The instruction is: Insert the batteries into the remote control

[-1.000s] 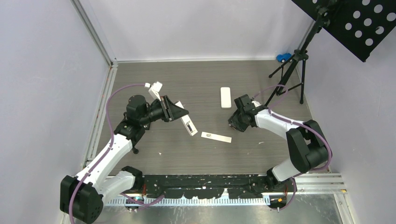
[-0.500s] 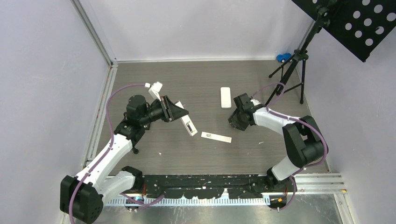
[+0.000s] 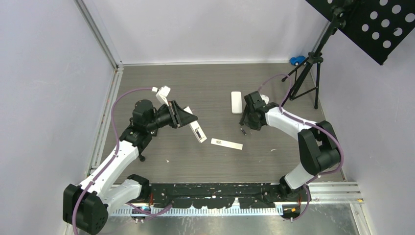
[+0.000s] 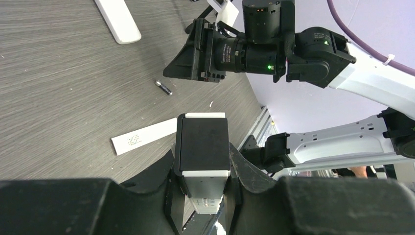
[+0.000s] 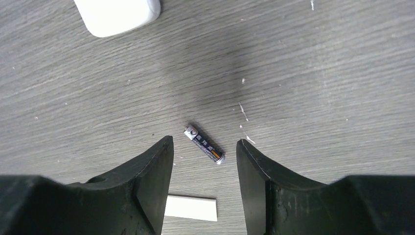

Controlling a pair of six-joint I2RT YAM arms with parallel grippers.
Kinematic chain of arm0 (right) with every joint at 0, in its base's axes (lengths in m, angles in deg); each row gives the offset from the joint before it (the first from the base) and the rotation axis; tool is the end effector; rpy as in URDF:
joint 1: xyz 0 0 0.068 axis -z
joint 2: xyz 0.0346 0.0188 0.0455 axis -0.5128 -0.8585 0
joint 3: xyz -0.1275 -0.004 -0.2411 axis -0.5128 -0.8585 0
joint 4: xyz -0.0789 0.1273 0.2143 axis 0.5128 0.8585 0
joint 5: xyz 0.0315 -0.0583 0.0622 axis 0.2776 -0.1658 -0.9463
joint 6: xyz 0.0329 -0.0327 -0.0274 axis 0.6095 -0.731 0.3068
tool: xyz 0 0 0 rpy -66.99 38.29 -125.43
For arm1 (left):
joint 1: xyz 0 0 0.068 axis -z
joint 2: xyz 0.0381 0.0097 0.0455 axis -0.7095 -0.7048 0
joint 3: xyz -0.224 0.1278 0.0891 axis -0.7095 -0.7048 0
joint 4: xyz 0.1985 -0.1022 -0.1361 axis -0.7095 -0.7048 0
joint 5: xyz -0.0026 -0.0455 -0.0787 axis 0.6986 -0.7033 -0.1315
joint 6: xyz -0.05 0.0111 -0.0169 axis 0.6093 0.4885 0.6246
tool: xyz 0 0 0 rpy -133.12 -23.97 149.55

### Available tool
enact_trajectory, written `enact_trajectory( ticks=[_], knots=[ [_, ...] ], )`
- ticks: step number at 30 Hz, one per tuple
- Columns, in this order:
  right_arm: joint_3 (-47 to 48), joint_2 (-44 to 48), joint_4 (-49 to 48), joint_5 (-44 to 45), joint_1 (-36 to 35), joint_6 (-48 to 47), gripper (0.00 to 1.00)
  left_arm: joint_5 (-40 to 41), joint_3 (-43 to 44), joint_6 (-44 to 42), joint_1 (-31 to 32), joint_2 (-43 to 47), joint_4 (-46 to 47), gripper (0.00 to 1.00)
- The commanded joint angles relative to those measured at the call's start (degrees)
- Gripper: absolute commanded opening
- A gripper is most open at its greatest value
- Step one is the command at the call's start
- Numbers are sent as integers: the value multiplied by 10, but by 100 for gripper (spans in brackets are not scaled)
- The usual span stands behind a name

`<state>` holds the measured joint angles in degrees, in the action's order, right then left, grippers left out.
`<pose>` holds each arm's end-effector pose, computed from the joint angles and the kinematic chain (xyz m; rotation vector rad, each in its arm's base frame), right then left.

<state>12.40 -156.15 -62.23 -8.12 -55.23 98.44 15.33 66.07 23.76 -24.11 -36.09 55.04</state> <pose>0.2803 0.1201 0.1865 0.4826 2.5993 0.1591 0.2016 -0.1000 0.2978 0.0784 1.9686 -1.3515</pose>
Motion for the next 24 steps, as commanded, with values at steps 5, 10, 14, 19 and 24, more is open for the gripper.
enact_trajectory(
  ticks=[5,10,14,19,24],
  knots=[
    [55,-41,44,-25,-4,-137,58,-5,8,-12,-3,7,9,0],
    [75,-68,55,-33,-16,-162,58,-4,10,-15,-3,7,6,0],
    [87,-92,65,-26,-31,-167,57,-2,9,-16,-3,6,6,0],
    [82,-85,59,7,-43,-131,51,-1,9,-16,-3,5,7,0],
    [66,-79,38,29,-43,-82,41,-1,8,-16,-3,3,13,0]
  ],
)
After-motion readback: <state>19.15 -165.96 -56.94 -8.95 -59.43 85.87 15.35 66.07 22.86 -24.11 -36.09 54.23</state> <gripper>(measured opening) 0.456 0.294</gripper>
